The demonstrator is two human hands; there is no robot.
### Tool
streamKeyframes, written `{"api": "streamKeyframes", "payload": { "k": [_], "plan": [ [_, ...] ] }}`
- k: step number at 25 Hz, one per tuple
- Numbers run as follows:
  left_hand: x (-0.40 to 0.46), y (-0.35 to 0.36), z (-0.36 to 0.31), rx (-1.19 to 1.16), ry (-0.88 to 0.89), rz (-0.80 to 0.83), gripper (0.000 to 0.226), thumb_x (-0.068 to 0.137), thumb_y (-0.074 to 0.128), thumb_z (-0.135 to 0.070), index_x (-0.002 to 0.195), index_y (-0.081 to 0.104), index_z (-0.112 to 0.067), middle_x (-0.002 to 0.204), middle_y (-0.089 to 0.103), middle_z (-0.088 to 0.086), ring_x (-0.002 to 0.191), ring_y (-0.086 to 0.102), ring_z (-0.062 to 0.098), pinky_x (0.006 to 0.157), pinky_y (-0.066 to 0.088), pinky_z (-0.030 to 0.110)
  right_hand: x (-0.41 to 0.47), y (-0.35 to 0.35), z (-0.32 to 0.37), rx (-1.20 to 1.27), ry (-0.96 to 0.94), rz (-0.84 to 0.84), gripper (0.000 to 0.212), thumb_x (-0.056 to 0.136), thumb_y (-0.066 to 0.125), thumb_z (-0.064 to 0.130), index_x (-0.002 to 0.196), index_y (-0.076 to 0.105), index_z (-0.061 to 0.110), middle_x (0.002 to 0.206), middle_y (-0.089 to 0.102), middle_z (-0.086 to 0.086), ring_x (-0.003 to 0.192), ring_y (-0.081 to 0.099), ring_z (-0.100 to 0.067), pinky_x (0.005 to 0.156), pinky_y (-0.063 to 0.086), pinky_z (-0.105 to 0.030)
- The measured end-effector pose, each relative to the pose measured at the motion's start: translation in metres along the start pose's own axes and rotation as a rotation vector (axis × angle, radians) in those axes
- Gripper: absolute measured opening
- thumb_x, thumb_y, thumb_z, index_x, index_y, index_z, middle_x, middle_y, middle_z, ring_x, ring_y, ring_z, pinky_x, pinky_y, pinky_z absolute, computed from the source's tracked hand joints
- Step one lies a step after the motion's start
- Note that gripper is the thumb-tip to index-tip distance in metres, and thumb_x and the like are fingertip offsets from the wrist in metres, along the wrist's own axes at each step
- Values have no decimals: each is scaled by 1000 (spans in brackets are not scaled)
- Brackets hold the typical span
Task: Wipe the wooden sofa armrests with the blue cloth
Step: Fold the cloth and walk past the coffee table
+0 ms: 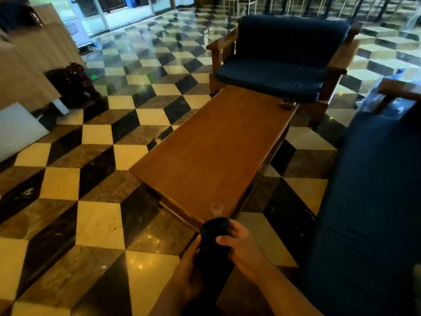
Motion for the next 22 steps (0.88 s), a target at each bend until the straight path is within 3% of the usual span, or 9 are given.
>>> {"api": "streamKeyframes", "payload": {
  "k": [4, 9, 13, 17, 20, 22],
  "plan": [
    [-1, -17, -35, 76, 63, -61, 45, 87, 67, -12, 128, 68, 4, 127, 69, 31, 104, 74, 44, 76, 63, 47, 32, 4, 21, -263, -15, -29, 47, 83, 73, -6, 119, 67, 23, 107, 79, 5, 99, 76, -16, 77, 63, -32],
    [3, -59, -123, 130, 242, -183, 40, 95, 57, 4, 135, 59, -4, 130, 68, 29, 110, 70, 43, 77, 58, 45, 101, 61, 36, -601, 45, 49, 38, 88, 74, 5, 116, 62, 29, 116, 70, 0, 96, 74, -11, 79, 64, -32],
    [-13, -116, -199, 43, 411, -294, 36, 96, 56, 4, 131, 60, -5, 128, 69, 28, 116, 67, 44, 84, 59, 47, 163, 155, 36, -801, 36, 137, 29, 89, 73, 14, 108, 62, 32, 105, 73, 6, 87, 75, -6, 76, 64, -31],
    [-37, -187, -263, -101, 549, -468, 33, 93, 59, 5, 125, 63, -3, 119, 73, 27, 110, 70, 44, 95, 57, 57, 211, 273, 31, -972, -50, 280, 17, 93, 69, 18, 105, 60, 27, 102, 71, 3, 93, 71, -11, 80, 60, -31],
    [-44, -239, -317, -217, 596, -504, 39, 85, 58, 12, 120, 65, -4, 108, 78, 22, 98, 75, 40, 79, 63, 49, 250, 370, 24, -962, -67, 463, 17, 95, 67, 15, 102, 59, 29, 101, 71, 1, 93, 70, -11, 79, 60, -30],
    [-42, -267, -361, -266, 616, -523, 47, 79, 56, 14, 121, 66, -6, 112, 77, 23, 101, 73, 41, 81, 62, 49, 284, 429, 21, -963, -74, 557, 16, 95, 67, 15, 102, 61, 28, 100, 72, 0, 95, 71, -15, 81, 60, -32]
  ]
}}
Point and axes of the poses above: each hand's wrist, its own x-axis towards the middle knuckle, its own y-axis out of the palm, z = x × y, the point moved 6 cm from there along x, towards the middle knuckle
